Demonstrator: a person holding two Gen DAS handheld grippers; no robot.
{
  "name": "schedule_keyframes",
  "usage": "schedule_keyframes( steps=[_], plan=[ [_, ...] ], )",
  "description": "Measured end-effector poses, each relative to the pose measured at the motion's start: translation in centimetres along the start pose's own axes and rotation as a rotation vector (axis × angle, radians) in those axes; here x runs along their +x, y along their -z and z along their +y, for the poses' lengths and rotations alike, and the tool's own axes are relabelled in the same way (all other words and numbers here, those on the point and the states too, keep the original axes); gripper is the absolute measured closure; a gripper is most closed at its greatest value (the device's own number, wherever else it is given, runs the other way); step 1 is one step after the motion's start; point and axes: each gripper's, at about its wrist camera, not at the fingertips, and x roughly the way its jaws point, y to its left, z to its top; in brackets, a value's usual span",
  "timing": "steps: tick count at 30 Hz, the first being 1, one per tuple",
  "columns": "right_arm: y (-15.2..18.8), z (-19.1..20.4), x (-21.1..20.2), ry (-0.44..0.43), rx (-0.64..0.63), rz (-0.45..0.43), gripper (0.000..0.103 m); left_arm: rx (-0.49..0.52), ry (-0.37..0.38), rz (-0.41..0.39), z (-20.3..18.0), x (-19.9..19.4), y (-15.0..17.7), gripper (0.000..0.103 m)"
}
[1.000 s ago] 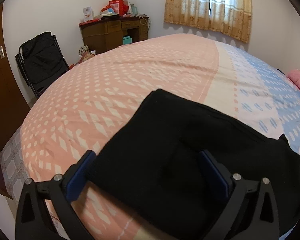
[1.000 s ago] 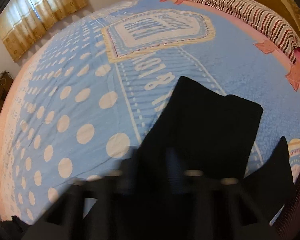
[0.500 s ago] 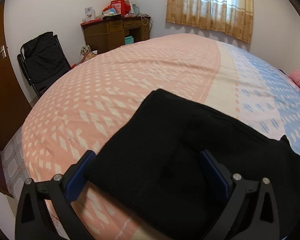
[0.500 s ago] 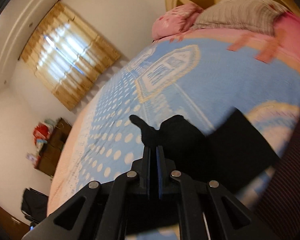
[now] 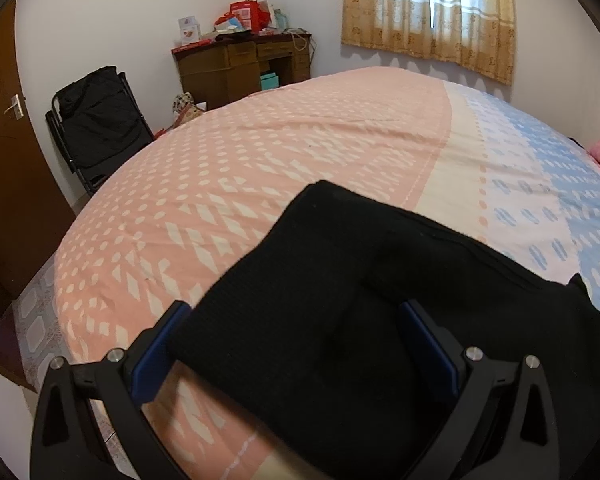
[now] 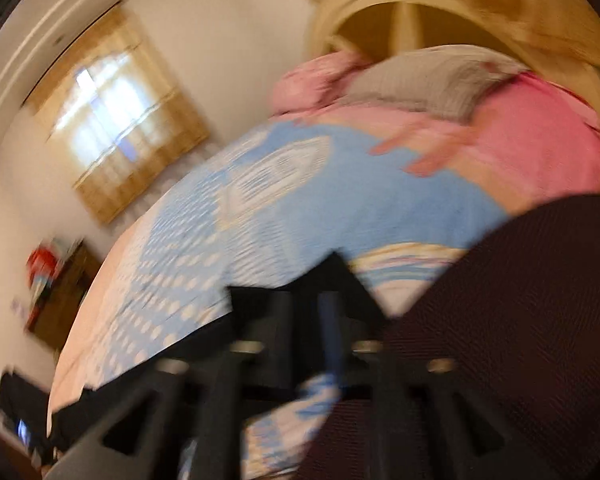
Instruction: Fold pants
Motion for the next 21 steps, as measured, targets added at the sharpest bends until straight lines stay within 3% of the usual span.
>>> schedule_keyframes(
  steps=[1, 4, 9, 13, 14, 15, 16, 18, 21],
  plan=[
    [0.2, 1.3, 0.7, -0.027, -0.033, 0.017, 0.026, -0.001, -0.01, 0.006, -0.1, -0.2, -0.1, 0.0],
    [1.8, 6.8, 3.8, -0.052, -0.225, 0.064, 0.023, 0.014, -0.023, 0.006, -0.4, -1.0, -0.2, 0.0],
    [5.0, 11.6, 10.7, 0.051, -0.444, 0.214, 0.023, 0.052, -0.01, -0.042, -0.9, -2.8, -0.3, 0.0],
    [7.3, 12.4, 14.0, 0.222, -0.651, 0.283, 0.023, 0.066, -0.005, -0.054, -1.1, -3.5, -0.5, 0.0],
    [7.5, 11.9, 14.3, 0.244, -0.668, 0.301, 0.033, 0.066, -0.005, -0.054, -1.1, -3.5, -0.5, 0.0],
    [7.4, 11.2, 14.3, 0.242, -0.66, 0.317, 0.066, 0.067, -0.007, -0.053, -1.2, -3.5, -0.5, 0.0],
    [6.9, 10.3, 14.3, 0.221, -0.627, 0.342, 0.083, 0.07, -0.01, -0.053, -1.3, -3.4, -0.6, 0.0],
    [5.3, 7.5, 13.7, 0.203, -0.522, 0.367, 0.088, 0.075, -0.015, -0.053, -1.7, -3.5, -0.6, 0.0],
    [2.5, 3.4, 11.5, 0.219, -0.417, 0.313, 0.087, 0.08, -0.017, -0.062, -2.5, -3.8, -0.7, 0.0]
  ],
)
